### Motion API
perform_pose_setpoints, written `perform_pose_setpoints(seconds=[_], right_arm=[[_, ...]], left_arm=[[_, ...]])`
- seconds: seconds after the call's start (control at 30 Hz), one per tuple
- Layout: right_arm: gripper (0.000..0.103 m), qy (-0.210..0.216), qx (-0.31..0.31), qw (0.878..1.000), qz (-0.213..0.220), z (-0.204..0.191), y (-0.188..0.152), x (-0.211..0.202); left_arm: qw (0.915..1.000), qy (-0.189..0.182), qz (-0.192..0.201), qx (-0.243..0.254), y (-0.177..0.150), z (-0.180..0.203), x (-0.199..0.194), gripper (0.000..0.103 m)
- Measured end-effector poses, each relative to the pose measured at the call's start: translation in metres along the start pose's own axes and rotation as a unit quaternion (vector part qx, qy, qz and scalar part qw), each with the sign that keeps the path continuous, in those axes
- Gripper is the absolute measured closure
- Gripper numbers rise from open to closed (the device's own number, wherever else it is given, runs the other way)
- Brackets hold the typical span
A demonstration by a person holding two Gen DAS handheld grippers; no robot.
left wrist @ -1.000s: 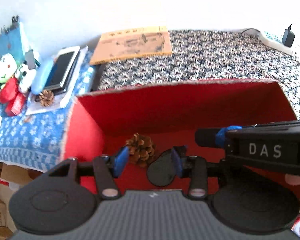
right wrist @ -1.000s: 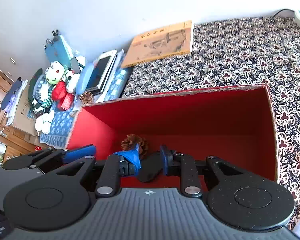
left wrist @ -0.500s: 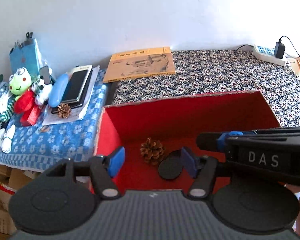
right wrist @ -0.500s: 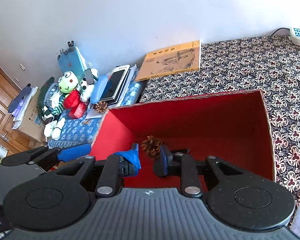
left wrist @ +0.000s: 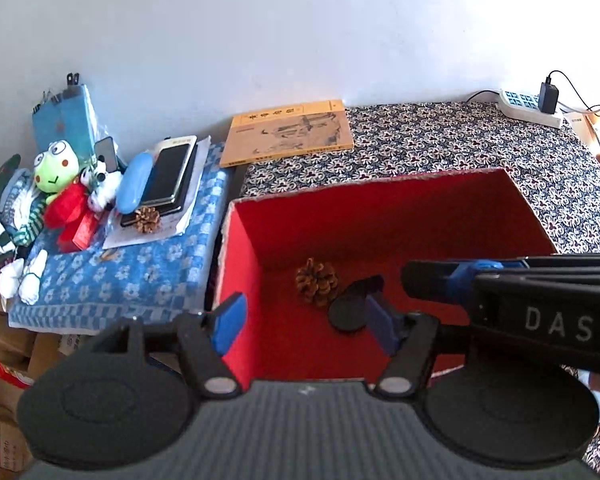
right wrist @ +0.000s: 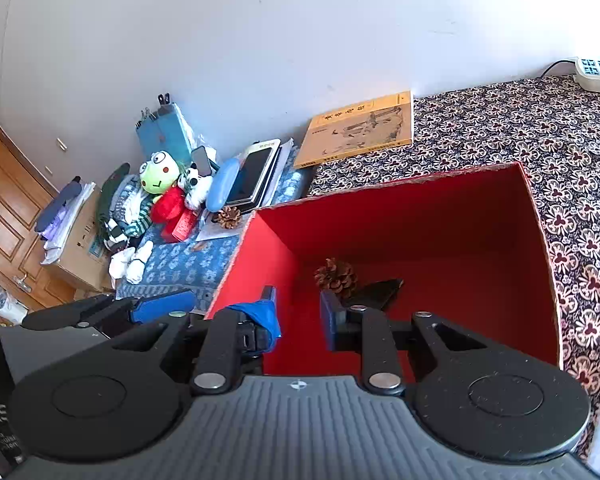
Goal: Organize rigid objects
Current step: 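Open the left tool to release the black object in the box, then withdraw the left tool toward the tape roll and tape measure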
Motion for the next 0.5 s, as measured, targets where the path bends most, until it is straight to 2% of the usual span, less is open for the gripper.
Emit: perform_pose_setpoints(seconds=[0.5], right_arm=[[0.096,0.008,0.020,1.000,0.008,-0.016,-0.030,-0.014]], left_arm=[[0.9999,-0.005,-0.002,0.014,-0.026,-0.004,-0.022,0.033]])
Point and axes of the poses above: each gripper's, at about its wrist camera, not at the fingertips, and x roughly the way its jaws point, z to its right, y to its top, the point moved 10 cm from there along x, roughly the way its jaws point, and after that the axes turned 5 degrees about -x, right-handed, at the moved point
